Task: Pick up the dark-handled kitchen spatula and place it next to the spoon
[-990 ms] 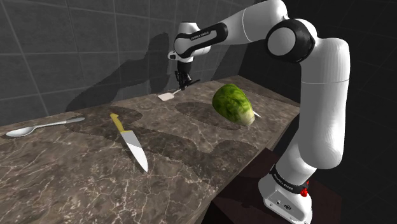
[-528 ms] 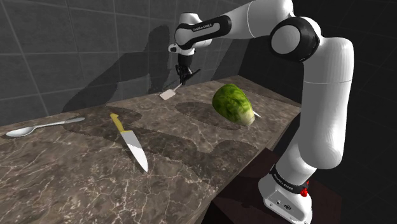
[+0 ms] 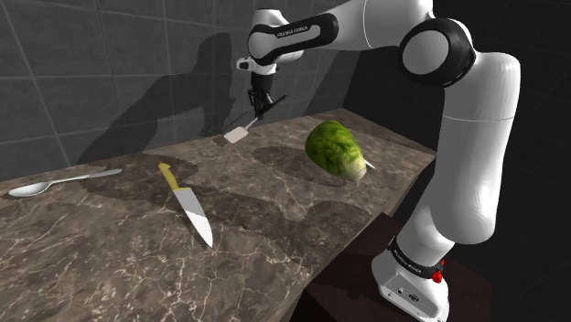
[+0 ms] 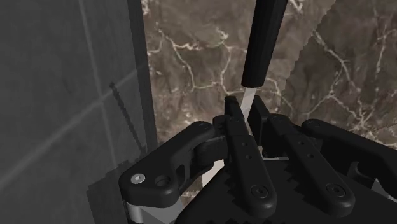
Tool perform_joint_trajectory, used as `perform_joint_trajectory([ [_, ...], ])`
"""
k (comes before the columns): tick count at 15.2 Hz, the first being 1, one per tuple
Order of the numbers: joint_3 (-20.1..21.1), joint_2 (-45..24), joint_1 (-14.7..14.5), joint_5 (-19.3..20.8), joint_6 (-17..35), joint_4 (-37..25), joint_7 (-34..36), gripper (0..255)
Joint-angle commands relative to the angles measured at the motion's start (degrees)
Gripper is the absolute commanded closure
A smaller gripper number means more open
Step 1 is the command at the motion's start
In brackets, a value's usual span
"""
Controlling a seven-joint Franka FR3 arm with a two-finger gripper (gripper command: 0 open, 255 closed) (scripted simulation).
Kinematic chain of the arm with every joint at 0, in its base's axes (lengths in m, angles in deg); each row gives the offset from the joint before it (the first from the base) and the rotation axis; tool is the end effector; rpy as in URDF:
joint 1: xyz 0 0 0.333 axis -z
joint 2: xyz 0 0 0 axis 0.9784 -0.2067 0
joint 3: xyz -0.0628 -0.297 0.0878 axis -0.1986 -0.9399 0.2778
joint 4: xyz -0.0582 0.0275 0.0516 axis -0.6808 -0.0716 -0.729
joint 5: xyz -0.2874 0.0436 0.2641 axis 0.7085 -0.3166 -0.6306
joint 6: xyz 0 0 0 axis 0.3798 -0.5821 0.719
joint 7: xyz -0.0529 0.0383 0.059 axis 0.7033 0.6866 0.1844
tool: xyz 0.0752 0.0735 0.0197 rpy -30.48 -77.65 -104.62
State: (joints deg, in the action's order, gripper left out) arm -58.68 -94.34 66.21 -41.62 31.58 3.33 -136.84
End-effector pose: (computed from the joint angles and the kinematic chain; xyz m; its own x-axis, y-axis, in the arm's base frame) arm 0.6590 0.0404 0.4226 0.0555 0.9963 -0.0662 0.9985 -0.0556 0.0004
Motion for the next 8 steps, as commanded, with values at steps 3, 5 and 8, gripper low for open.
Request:
perform_joint_trajectory([
  [3, 1.37, 2.54, -3.38, 0.84, 0.54, 3.29, 4.92, 255],
  [5, 2.15, 3.49, -5.05, 1.19, 0.75, 4.58, 7.45, 255],
  [8, 3.41, 4.53, -7.50, 1.64, 0.90, 5.96, 11.26, 255],
])
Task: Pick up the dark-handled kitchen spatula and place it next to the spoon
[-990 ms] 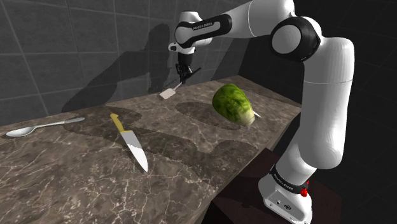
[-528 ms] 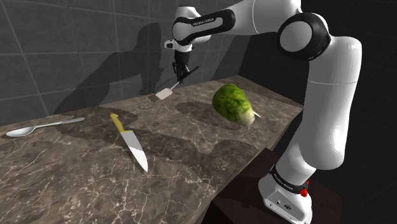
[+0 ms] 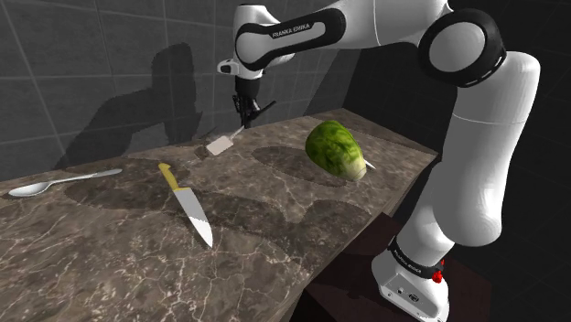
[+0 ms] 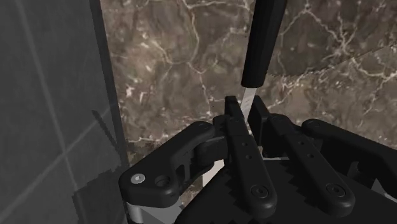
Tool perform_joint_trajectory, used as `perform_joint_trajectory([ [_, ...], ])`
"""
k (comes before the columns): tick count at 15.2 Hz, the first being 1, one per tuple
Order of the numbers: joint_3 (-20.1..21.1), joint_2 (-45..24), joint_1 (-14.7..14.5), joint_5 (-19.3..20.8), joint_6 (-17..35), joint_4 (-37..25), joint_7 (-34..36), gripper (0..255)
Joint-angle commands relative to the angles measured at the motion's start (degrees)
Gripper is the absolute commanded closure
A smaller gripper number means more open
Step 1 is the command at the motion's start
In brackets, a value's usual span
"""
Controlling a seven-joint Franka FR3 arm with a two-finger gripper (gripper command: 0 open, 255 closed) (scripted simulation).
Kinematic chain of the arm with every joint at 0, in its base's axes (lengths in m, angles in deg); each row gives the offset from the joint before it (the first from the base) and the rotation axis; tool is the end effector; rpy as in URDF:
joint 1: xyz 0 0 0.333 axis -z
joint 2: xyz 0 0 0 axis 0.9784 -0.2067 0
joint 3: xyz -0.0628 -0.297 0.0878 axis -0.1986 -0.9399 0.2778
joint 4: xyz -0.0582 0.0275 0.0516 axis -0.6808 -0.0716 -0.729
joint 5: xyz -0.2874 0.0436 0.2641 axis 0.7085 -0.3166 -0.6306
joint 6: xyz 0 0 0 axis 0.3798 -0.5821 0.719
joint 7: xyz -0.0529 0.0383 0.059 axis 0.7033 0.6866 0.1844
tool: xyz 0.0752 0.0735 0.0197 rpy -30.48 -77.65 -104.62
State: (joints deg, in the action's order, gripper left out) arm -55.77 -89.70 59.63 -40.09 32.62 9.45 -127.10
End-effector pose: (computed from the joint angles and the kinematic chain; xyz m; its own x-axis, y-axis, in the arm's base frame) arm 0.6207 0.1356 0.4247 0.0549 0.9963 -0.0664 0.9985 -0.0550 0.0006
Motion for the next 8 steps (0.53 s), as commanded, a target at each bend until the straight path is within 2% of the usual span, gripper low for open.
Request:
perform_joint_trajectory([
  [1, 0.93, 0.13, -1.73, 0.24, -0.14, 0.15, 2.79, 255],
  [8, 4.05, 0.43, -7.28, 0.92, -0.70, 0.38, 11.62, 255],
])
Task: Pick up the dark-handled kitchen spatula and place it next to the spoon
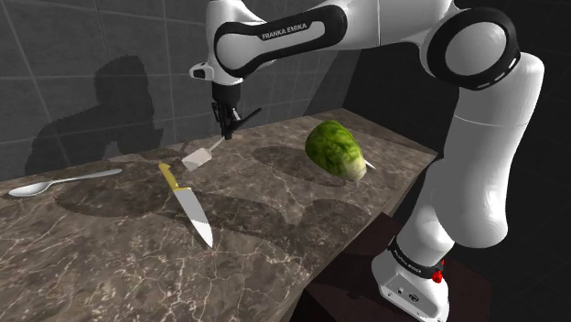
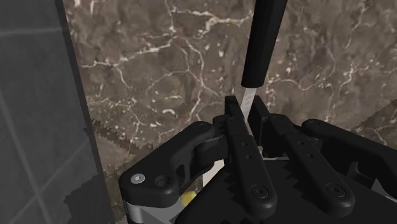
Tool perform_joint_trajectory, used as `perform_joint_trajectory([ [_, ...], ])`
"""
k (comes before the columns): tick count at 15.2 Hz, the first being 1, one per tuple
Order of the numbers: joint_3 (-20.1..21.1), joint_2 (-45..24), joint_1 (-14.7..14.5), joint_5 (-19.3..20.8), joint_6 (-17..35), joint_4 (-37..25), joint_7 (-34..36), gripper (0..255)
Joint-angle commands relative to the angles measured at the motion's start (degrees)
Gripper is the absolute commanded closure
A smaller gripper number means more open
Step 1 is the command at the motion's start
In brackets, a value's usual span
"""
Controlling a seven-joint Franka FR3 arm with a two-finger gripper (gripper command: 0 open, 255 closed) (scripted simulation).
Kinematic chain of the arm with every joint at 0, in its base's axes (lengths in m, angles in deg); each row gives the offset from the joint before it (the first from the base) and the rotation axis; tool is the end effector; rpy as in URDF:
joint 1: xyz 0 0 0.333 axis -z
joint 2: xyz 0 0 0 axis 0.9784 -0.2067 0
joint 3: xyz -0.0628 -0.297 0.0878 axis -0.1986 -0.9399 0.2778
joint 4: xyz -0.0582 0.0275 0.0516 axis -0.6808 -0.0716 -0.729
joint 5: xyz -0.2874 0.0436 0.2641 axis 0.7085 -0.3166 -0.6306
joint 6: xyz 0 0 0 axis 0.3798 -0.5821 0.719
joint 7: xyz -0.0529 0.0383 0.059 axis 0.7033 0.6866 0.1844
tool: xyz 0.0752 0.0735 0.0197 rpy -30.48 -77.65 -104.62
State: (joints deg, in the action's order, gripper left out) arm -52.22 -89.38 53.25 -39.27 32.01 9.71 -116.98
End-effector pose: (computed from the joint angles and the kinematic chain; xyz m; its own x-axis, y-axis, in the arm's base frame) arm 0.5874 0.2359 0.4244 0.0550 0.9963 -0.0665 0.9985 -0.0551 0.0007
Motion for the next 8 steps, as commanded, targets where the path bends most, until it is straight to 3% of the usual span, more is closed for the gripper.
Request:
perform_joint_trajectory([
  [1, 0.95, -0.05, -1.70, 0.18, -0.25, -0.13, 2.75, 255],
  [8, 3.96, -2.58, -7.21, 0.74, -1.98, -3.91, 11.29, 255],
])
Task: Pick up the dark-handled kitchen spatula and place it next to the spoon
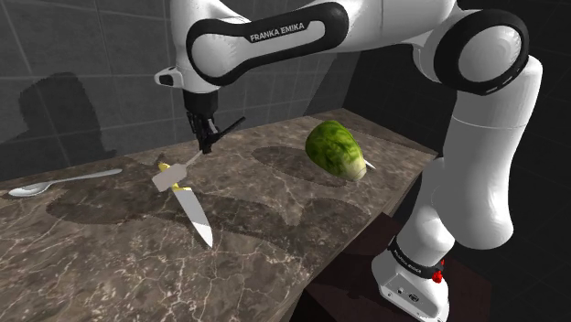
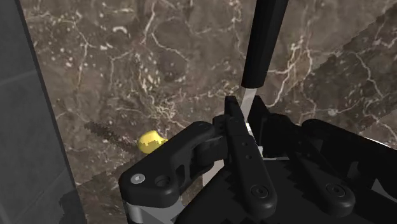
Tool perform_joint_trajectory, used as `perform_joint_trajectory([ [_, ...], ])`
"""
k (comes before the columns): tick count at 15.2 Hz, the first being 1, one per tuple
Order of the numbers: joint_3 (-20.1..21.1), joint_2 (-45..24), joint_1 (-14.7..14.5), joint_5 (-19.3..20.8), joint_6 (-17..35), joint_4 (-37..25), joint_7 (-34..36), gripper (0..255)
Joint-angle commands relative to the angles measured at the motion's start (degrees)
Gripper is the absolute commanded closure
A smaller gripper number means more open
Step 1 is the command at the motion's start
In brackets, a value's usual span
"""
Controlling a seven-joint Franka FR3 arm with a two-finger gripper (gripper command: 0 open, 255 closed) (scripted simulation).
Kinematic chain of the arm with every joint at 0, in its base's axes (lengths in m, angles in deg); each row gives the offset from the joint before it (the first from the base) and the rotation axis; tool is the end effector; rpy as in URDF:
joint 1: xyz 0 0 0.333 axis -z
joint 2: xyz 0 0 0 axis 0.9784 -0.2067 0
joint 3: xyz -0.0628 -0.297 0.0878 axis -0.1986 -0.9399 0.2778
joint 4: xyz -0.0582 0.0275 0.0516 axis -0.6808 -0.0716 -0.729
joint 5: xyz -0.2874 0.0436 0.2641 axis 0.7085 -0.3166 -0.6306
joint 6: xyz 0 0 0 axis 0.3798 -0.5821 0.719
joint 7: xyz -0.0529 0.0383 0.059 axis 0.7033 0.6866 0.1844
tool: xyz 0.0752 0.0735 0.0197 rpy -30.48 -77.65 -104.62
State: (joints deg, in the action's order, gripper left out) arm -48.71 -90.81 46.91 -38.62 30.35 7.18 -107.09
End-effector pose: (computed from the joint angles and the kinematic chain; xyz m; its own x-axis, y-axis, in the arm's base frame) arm 0.5468 0.3335 0.4266 0.0547 0.9963 -0.0665 0.9985 -0.0547 0.0006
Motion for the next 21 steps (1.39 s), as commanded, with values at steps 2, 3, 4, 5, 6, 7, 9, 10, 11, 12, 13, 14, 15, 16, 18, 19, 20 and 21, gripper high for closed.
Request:
perform_joint_trajectory([
  [2, 1.27, -2.33, -2.43, 0.28, -1.02, -3.14, 3.76, 255],
  [3, 1.64, -3.00, -3.23, 0.38, -1.41, -4.14, 4.93, 255],
  [4, 2.02, -3.73, -4.03, 0.49, -1.84, -5.22, 6.09, 255],
  [5, 2.38, -4.51, -4.84, 0.60, -2.29, -6.39, 7.23, 255],
  [6, 2.72, -5.35, -5.66, 0.72, -2.78, -7.66, 8.36, 255],
  [7, 3.06, -6.24, -6.47, 0.84, -3.30, -9.01, 9.48, 255],
  [9, 3.69, -8.22, -8.13, 1.11, -4.47, -12.02, 11.66, 255],
  [10, 3.98, -9.30, -8.97, 1.25, -5.12, -13.69, 12.73, 255],
  [11, 4.25, -10.45, -9.83, 1.39, -5.81, -15.48, 13.78, 255],
  [12, 4.50, -11.68, -10.70, 1.54, -6.56, -17.40, 14.80, 255],
  [13, 4.74, -12.99, -11.58, 1.69, -7.37, -19.46, 15.81, 255],
  [14, 4.96, -14.39, -12.47, 1.86, -8.25, -21.68, 16.79, 255],
  [15, 5.15, -15.88, -13.38, 2.01, -9.20, -24.08, 17.74, 255],
  [16, 5.32, -17.49, -14.31, 2.18, -10.25, -26.68, 18.67, 255],
  [18, 5.61, -21.14, -16.23, 2.52, -12.69, -32.68, 20.43, 255],
  [19, 5.78, -24.61, -17.84, 2.81, -15.10, -38.50, 21.72, 255],
  [20, 5.74, -24.54, -17.81, 2.79, -14.28, -37.61, 21.76, 255],
  [21, 5.74, -24.49, -17.77, 2.80, -13.48, -36.75, 21.81, 255],
])
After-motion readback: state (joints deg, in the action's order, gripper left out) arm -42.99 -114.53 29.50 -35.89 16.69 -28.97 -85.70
